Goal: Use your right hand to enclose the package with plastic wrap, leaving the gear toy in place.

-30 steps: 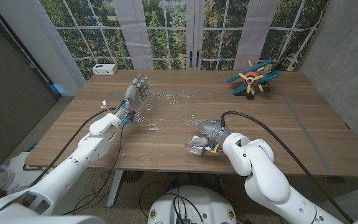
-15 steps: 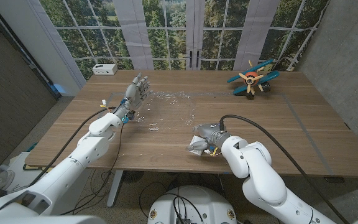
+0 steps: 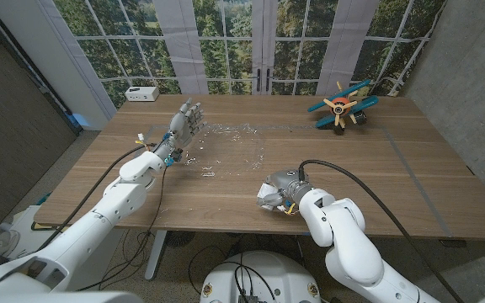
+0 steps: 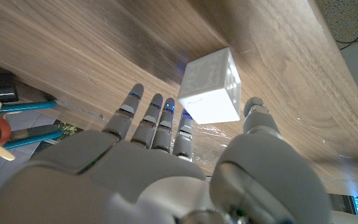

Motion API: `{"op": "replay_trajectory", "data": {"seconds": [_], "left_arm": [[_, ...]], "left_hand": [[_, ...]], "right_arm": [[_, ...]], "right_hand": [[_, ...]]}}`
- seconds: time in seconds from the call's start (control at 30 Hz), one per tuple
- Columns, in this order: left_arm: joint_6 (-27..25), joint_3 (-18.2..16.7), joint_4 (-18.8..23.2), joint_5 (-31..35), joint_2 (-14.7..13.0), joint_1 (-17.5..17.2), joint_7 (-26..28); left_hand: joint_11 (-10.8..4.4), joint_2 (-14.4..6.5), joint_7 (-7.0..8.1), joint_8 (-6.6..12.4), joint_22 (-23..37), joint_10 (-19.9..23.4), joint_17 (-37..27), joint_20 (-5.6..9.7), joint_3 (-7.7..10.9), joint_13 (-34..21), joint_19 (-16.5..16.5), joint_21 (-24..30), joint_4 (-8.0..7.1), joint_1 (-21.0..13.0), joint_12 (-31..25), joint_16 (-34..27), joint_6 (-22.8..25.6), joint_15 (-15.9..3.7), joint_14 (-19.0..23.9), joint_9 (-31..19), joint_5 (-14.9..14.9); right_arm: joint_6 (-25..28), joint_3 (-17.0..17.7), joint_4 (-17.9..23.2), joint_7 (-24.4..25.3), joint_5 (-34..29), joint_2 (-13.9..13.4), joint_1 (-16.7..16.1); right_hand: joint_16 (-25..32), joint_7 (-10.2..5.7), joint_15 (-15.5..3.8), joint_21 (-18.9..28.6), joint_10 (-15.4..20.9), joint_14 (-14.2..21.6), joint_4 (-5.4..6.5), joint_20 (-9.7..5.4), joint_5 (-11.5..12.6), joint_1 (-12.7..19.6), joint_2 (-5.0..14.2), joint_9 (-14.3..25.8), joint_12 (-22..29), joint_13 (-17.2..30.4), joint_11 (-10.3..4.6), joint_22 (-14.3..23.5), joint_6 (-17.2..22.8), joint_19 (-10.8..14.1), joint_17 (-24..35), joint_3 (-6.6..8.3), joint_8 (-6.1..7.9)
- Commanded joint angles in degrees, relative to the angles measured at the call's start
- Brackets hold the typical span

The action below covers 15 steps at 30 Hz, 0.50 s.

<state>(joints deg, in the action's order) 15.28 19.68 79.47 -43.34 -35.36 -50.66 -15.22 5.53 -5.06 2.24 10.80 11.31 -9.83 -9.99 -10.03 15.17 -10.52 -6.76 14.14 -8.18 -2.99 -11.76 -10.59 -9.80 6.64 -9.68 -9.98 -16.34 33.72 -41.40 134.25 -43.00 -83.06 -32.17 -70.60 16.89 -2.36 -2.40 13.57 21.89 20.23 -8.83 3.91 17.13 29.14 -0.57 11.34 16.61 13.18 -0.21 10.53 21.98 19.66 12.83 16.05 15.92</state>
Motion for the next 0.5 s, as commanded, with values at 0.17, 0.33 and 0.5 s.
{"op": "replay_trajectory", "data": {"seconds": [0.17,0.33,0.5], "left_arm": [[0.1,0.1,-1.3,-0.6,0.2,0.1,-1.1],[0.3,-0.3,-1.1,-0.9,0.1,-0.6,-1.0],[0.4,-0.6,-0.7,-1.0,-0.2,-1.2,-0.7]], "left_hand": [[0.58,-0.8,0.36,-0.15,0.3,-5.3,-0.2,-0.28,-0.28,-0.2,0.1,0.0,0.09,-0.5,-0.1,0.0,-5.1,-0.29,-4.5,-0.2,0.0],[0.61,-0.8,0.35,-0.16,0.3,-5.2,-0.2,-0.27,-0.3,-0.2,0.1,0.0,0.08,-0.5,-0.1,0.1,-5.1,-0.31,-4.5,-0.2,0.0],[0.61,-0.8,0.36,-0.14,0.3,-5.2,-0.2,-0.25,-0.33,-0.2,0.1,0.0,0.07,-0.5,-0.1,0.0,-5.1,-0.31,-4.5,-0.2,0.0]], "right_arm": [[0.7,-0.1,-1.9,4.2,-3.7,3.5,-2.8],[0.2,0.4,-2.1,7.2,-2.1,3.5,-3.2],[0.0,0.6,-2.0,8.2,-1.4,3.5,-2.9]], "right_hand": [[6.5,-1.03,-4.41,1.3,12.8,11.3,-0.62,-2.2,0.3,11.7,7.44,0.4,7.0,2.3,-0.85,0.3,13.4,4.4,4.7,2.45,3.73],[13.0,-0.07,-5.61,1.9,22.5,19.2,-0.28,-3.09,-2.0,18.9,10.68,1.5,14.3,5.3,0.44,0.5,23.9,6.2,10.5,2.78,8.07],[16.8,0.74,-6.09,2.9,26.9,23.8,0.25,-3.37,-3.3,23.1,11.87,2.9,18.4,7.7,0.25,0.7,29.1,8.3,14.5,4.21,11.39]]}}
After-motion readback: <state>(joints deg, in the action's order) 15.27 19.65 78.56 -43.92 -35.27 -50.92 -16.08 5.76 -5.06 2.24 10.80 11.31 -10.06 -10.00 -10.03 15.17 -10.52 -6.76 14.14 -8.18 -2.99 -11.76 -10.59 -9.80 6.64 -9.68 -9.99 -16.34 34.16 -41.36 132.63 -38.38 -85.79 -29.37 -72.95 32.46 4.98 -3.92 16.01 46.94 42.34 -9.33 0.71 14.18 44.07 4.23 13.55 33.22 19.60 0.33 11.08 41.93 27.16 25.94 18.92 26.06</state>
